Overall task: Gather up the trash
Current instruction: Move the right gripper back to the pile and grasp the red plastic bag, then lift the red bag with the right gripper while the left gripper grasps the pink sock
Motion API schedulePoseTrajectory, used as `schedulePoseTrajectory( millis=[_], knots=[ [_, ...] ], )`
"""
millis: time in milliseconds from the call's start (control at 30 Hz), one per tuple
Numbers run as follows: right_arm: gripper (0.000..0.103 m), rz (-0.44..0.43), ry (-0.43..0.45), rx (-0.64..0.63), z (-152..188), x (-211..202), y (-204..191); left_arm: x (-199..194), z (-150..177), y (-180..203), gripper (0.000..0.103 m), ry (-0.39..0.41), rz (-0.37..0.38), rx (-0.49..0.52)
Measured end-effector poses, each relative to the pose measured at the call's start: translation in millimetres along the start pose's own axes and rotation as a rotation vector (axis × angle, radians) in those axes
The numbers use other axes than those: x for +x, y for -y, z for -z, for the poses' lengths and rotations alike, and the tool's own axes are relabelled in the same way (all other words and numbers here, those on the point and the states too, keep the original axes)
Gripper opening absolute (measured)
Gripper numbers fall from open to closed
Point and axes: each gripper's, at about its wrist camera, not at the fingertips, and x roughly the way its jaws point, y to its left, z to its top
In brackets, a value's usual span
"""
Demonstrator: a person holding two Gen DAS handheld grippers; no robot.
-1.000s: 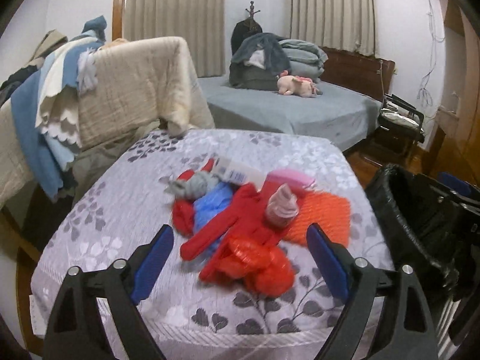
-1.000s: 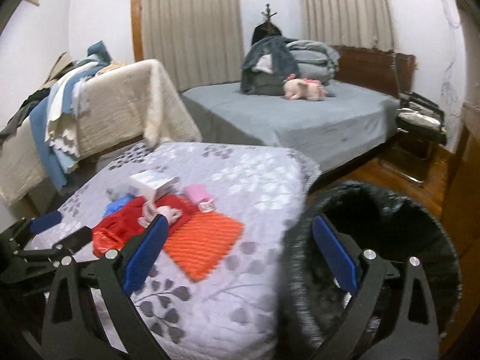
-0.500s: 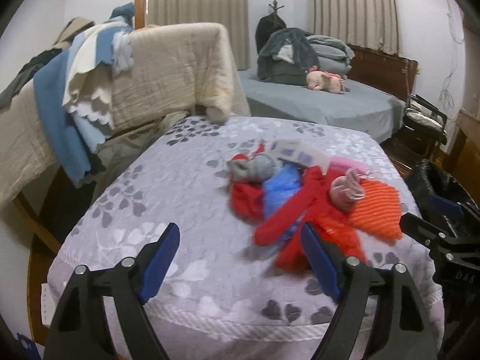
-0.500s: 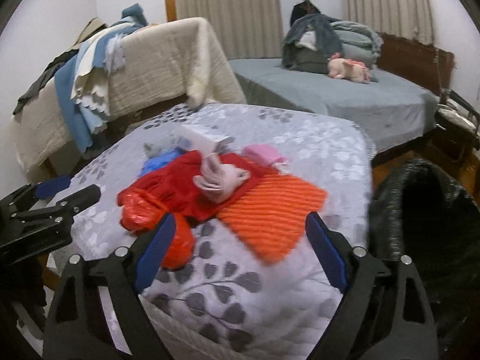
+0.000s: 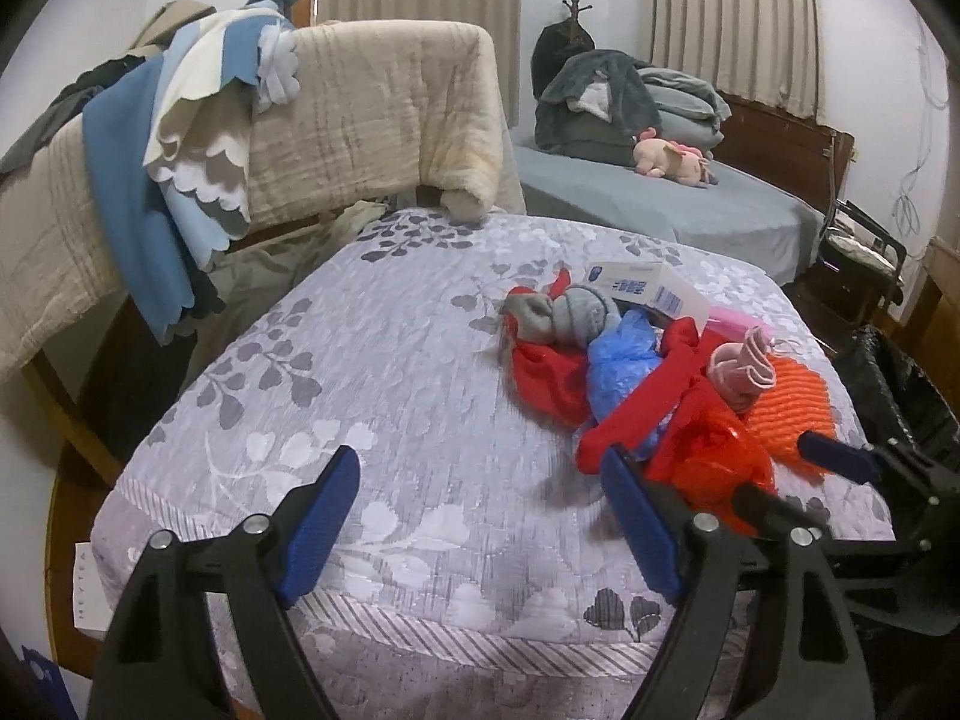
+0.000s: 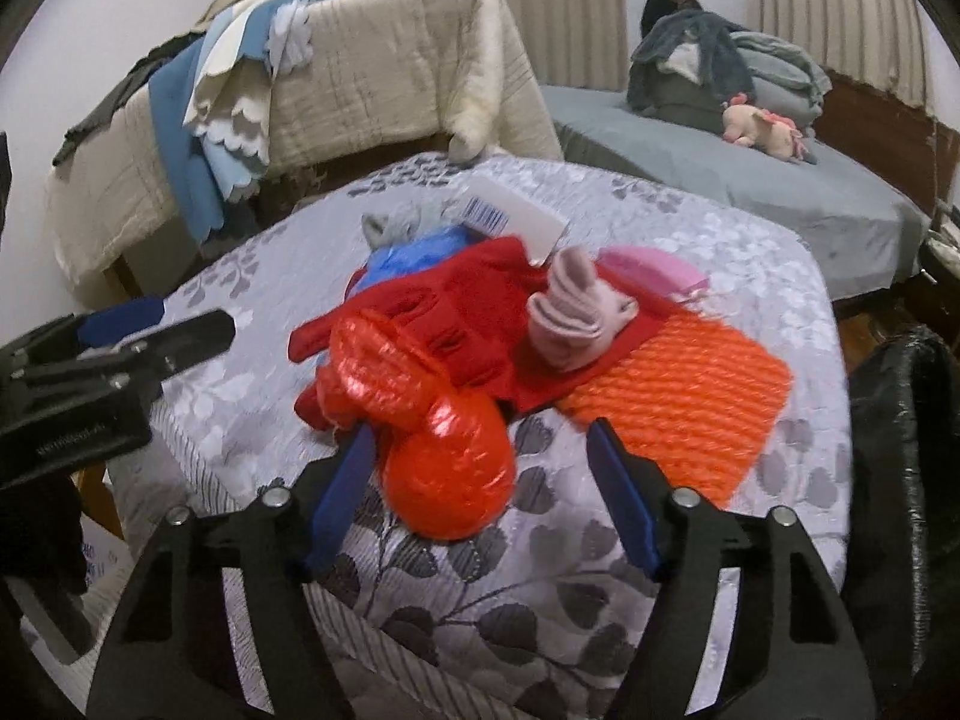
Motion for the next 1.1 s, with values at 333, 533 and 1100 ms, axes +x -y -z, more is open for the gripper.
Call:
schedulePoseTrajectory(
  millis=[333,533,1100],
  knots=[
    [0.037,-0.071,-0.044,-0.011,-0.2,5.2,-5.9,1.8,1.6,-4.8,0.081,-0.006,0.003,-0.01],
    [0.037,-0.066,-0.007,-0.005,-6.8,-20.6,3.0,-1.7,-3.3,2.1,0.081,0.009,0.015,-0.004],
    [0.037,0.115,0.084,0.178,-25.0,-55.5,109.0,12.2,-40.5,92.1,0.072,0.06,0.183,0.087]
  ],
)
